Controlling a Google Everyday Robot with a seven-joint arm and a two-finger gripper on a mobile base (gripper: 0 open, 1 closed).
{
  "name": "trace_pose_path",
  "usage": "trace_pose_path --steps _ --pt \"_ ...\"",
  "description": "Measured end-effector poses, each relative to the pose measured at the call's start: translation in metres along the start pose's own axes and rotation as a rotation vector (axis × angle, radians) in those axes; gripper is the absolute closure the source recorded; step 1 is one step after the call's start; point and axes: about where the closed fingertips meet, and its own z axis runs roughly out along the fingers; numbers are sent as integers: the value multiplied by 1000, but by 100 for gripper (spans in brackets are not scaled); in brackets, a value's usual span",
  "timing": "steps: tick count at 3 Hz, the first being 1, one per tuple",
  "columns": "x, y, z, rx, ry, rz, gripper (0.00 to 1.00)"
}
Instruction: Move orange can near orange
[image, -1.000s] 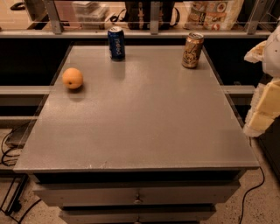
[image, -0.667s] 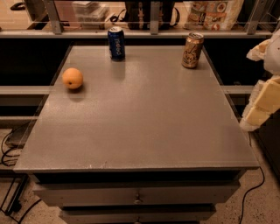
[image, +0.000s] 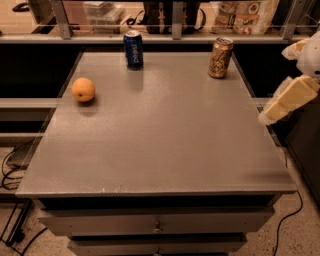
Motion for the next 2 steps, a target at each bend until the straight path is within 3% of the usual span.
trace_pose_path --steps 1,2 --pt "-9 -43 23 48 -90 56 0" --pt "-9 -43 23 48 -90 57 0"
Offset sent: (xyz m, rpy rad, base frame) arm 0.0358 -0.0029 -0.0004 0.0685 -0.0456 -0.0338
